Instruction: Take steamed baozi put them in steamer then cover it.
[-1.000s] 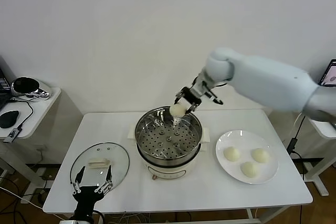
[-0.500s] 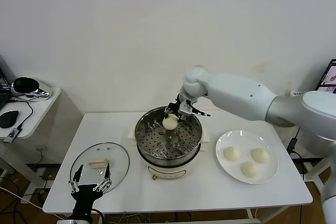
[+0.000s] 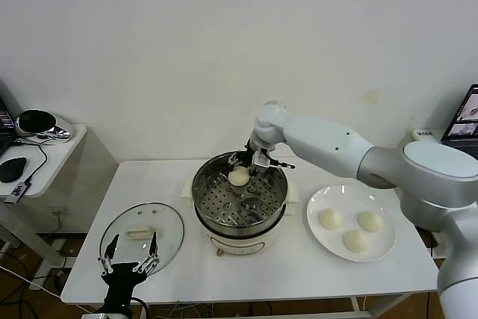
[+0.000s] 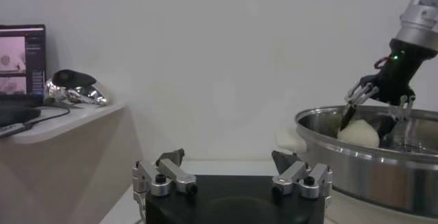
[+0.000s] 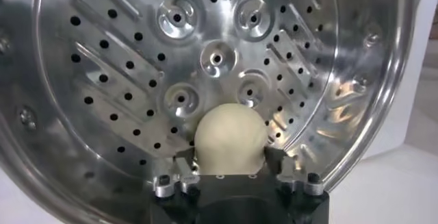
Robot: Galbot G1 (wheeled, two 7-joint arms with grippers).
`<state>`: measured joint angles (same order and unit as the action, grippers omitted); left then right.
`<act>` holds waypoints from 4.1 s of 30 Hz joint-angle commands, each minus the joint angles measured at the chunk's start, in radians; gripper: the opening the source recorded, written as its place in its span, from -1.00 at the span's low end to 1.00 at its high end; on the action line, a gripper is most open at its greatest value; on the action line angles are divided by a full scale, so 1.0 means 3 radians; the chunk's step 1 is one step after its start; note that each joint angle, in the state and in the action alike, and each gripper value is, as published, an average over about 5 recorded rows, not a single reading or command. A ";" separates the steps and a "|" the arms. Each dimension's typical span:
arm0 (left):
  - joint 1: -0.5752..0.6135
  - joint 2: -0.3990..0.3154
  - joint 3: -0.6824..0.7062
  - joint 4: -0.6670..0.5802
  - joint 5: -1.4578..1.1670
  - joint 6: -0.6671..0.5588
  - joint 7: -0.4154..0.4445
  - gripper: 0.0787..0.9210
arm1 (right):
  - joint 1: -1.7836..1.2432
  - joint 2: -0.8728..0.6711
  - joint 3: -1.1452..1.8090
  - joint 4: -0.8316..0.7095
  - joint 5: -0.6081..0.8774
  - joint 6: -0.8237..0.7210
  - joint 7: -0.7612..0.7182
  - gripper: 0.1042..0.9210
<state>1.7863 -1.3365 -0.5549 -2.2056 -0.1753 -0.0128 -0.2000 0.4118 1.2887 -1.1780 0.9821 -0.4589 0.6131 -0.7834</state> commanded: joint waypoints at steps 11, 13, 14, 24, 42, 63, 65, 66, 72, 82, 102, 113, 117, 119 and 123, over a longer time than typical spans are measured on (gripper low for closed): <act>-0.0010 0.0065 0.0042 -0.0072 -0.0003 0.0046 0.0005 0.77 | 0.1550 -0.1854 -0.0940 0.2298 0.2379 -0.2879 -0.0766 0.76; -0.0013 0.0072 0.0055 -0.0078 0.0010 0.0055 0.0004 0.77 | 0.1618 -0.2146 -0.1031 0.2507 0.2485 -0.3142 -0.0759 0.76; -0.0017 0.0076 0.0060 -0.0079 0.0017 0.0058 0.0002 0.77 | 0.1627 -0.2296 -0.1068 0.2597 0.2516 -0.3252 -0.0748 0.76; -0.0036 0.0076 0.0085 -0.0081 0.0016 0.0051 0.0002 0.77 | 0.0950 -0.3012 -0.0920 0.2594 0.2181 -0.3333 -0.0603 0.76; 0.0034 0.0020 0.0043 -0.0090 0.0051 0.0016 0.0021 0.77 | -0.1291 -0.2757 0.0868 0.1797 0.1277 -0.3077 -0.0639 0.76; 0.0061 0.0002 0.0026 -0.0047 0.0118 -0.0030 0.0023 0.77 | -0.1643 -0.1935 0.1301 0.0987 0.1014 -0.2883 -0.0682 0.76; 0.0058 0.0002 0.0022 -0.0039 0.0116 -0.0031 0.0021 0.77 | -0.1635 -0.1899 0.1295 0.0937 0.0996 -0.2882 -0.0692 0.76; 0.0057 0.0001 0.0020 -0.0035 0.0116 -0.0032 0.0020 0.77 | -0.1633 -0.1883 0.1293 0.0915 0.0988 -0.2885 -0.0697 0.76; 0.0052 0.0001 0.0016 -0.0015 0.0117 -0.0033 0.0016 0.77 | -0.1651 -0.1788 0.1318 0.0789 0.0957 -0.2904 -0.0690 0.76; 0.0055 -0.0004 0.0018 -0.0012 0.0116 -0.0033 0.0015 0.77 | -0.1670 -0.1719 0.1375 0.0686 0.0883 -0.2928 -0.0744 0.57; 0.0033 0.0016 0.0045 -0.0053 0.0112 -0.0024 0.0010 0.77 | -0.0492 -0.2339 0.0795 0.1465 0.1677 -0.3162 -0.0897 0.16; 0.0021 0.0103 0.0045 -0.0071 0.0046 -0.0003 0.0014 0.77 | 0.1490 -0.2067 -0.0487 0.2111 0.3049 -0.3648 -0.0700 0.20; 0.0009 0.0107 0.0050 -0.0070 0.0021 -0.0006 0.0014 0.77 | 0.1656 -0.1679 -0.0603 0.2292 0.3482 -0.3880 -0.0504 0.20; -0.0002 0.0100 0.0055 -0.0067 0.0015 -0.0009 0.0013 0.77 | 0.1612 -0.1459 -0.0615 0.2309 0.3655 -0.3980 -0.0385 0.21; -0.0028 0.0076 0.0058 -0.0059 0.0013 -0.0012 0.0006 0.77 | 0.1394 -0.1012 -0.0602 0.2209 0.3894 -0.4180 -0.0119 0.22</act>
<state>1.7825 -1.3110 -0.5385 -2.2263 -0.1694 -0.0153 -0.1968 0.6944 0.7674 -1.2386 1.5771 0.4394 -0.5073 -0.9397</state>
